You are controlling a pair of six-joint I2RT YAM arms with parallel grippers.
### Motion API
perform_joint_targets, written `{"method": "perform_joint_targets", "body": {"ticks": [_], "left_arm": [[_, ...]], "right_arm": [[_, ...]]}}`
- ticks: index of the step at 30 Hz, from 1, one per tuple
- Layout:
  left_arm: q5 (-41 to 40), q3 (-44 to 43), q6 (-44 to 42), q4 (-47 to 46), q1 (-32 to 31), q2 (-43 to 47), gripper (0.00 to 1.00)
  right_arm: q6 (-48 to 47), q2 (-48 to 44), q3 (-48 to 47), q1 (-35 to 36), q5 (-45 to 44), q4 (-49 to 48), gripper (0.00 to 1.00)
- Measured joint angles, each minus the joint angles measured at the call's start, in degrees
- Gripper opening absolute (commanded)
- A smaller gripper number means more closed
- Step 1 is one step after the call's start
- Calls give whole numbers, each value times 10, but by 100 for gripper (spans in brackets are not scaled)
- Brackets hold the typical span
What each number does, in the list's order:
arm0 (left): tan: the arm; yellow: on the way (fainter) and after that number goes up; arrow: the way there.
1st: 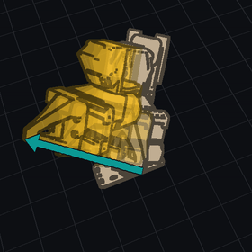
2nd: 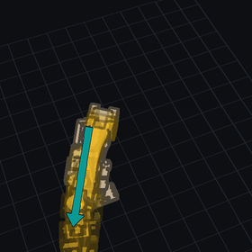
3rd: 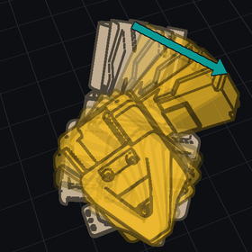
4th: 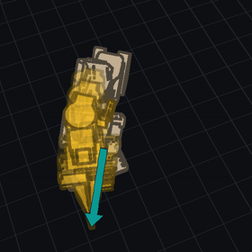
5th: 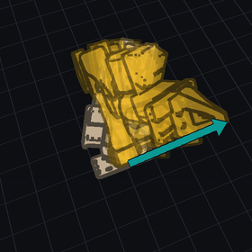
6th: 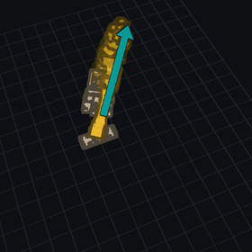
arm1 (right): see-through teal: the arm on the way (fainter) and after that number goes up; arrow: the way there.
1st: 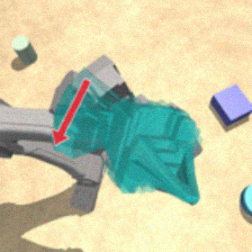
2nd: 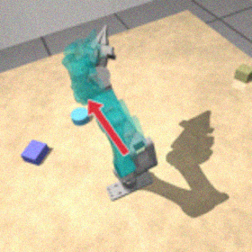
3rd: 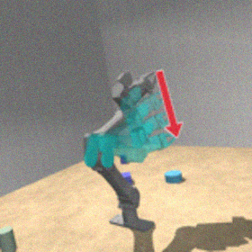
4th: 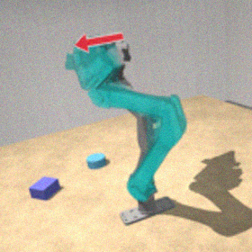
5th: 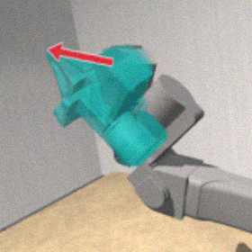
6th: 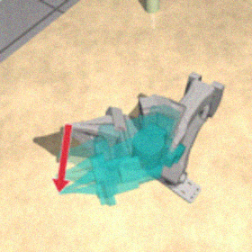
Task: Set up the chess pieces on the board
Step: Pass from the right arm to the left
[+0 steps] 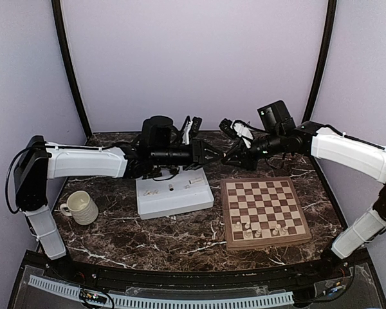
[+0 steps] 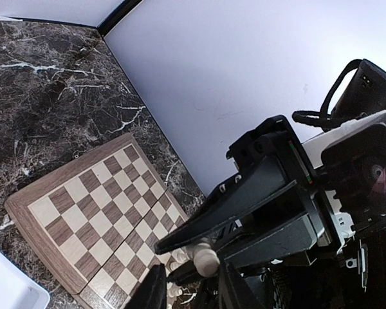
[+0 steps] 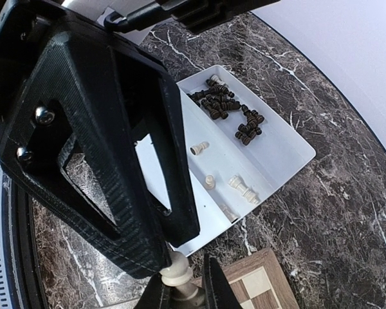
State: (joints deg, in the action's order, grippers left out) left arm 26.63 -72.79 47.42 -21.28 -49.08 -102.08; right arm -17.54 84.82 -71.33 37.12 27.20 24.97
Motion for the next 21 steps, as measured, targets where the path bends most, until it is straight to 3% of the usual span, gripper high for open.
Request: {"method": "perform_joint_targets", "body": {"ticks": [8,16,21], "left_arm": [[10,-16,10,-11,0,-19,23],[24,-28,12,-14,0,-30,9],[30,-37,8,-13,0,-41,7]], "right_arm": [[-7,0,0,0,-3,3,2],[-13,0,0,3,-15,9,5],[-19,-2,0,2,-30,20,38]]}}
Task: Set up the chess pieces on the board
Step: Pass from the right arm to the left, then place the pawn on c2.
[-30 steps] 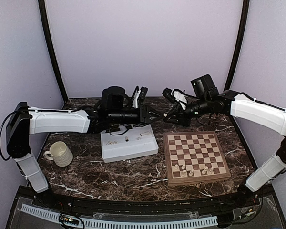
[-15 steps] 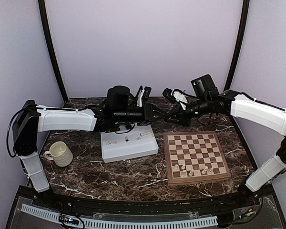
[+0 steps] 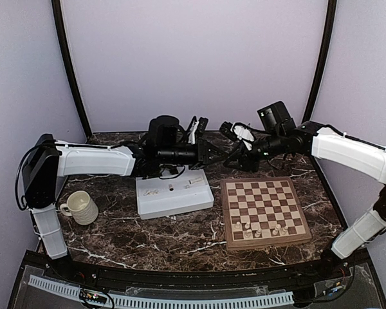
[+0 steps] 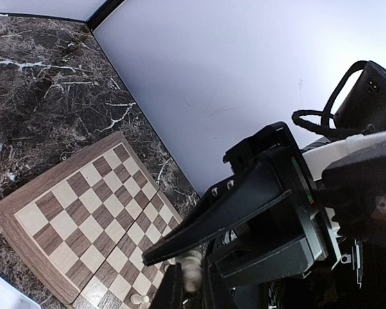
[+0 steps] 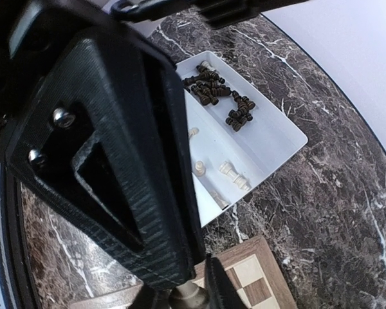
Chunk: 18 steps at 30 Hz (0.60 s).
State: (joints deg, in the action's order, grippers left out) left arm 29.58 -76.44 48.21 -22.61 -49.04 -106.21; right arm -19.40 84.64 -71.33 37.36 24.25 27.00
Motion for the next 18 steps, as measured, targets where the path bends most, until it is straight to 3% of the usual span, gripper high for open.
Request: {"method": "perform_joint_targets", "body": {"ticks": [6,8,10,13,18], "left_arm": [[0,-32,-48,59,0,-10,6],[-1,-47,-77,92,0,-10,6],[-3,-58,-107,124,-1,-10,6],[-9,-82,-167,187,-8,-14,6],[-33,-155,-269,294,-42,-46,7]], "right_arm": [[-31,-54,16,-47,31,33,51],[-39,-101,45,-91,63,39,52],[-43,-147,78,-191,88,43,52],[-40,-200,133,-281,122,41,52],[5,-228,217,-391,145,2,52]]}}
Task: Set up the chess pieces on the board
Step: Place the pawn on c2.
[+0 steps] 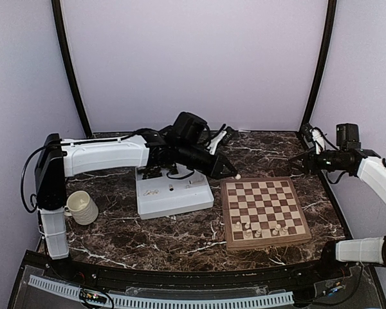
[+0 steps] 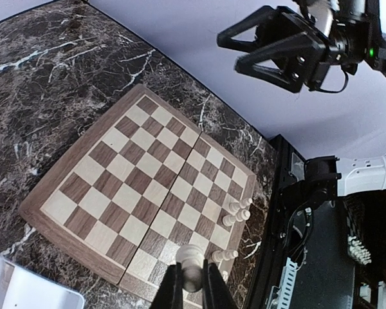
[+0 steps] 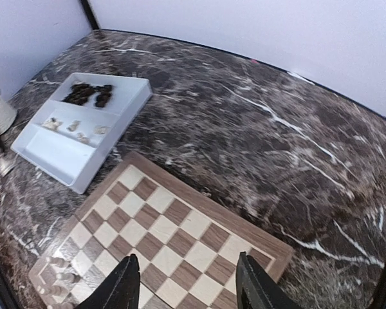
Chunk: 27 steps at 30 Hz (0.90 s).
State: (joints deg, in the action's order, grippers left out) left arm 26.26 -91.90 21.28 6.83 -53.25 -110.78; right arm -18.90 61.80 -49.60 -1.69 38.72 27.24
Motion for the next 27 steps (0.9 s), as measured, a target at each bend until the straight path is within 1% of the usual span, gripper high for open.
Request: {"method": "perform_joint_targets", "body": {"ticks": [3,7,11,15,20,27], "left_arm": [[-20,-66,-64,71,-33,-38,7],[-54,-170,-141,164,-81,-102,8],[-90,-249,-199,233,-115,-161,7],[-118,-306,-240,285,-136,-212,8],[-143,-362,-275,331,-144,-256,8],[-169,-394,-304,357,-148,-278,8]], "right_arm": [[15,0,29,-37,-25,-22,52],[23,0,38,-39,-35,-40,52],[24,-2,39,-39,-35,-52,52],[23,-4,43,-39,-34,-57,53],[23,-5,46,-39,-33,-59,53],[21,-5,46,-39,-25,-59,53]]}}
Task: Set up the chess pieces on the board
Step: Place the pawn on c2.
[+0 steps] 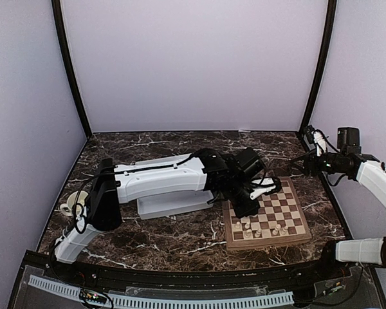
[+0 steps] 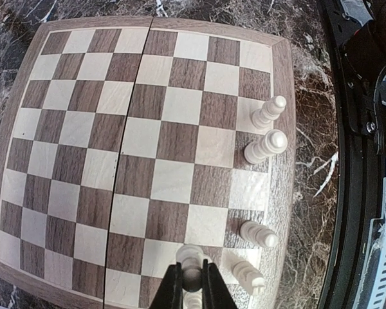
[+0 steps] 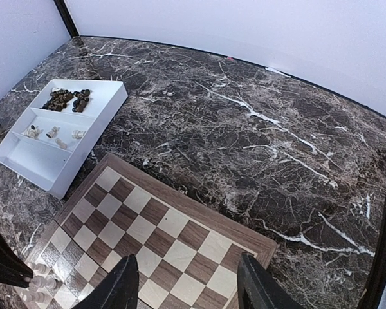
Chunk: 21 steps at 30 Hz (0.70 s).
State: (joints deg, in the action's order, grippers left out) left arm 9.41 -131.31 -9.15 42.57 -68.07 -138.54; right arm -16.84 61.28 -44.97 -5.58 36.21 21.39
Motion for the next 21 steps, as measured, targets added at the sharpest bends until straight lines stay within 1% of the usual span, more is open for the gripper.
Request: {"method": "perform_joint_targets", "body": {"ticks": [21], "left_arm": [[12,-18,-8,-7,-15,-44,9]], "right_arm": [[-2,0,0,0,12,0,53]]}}
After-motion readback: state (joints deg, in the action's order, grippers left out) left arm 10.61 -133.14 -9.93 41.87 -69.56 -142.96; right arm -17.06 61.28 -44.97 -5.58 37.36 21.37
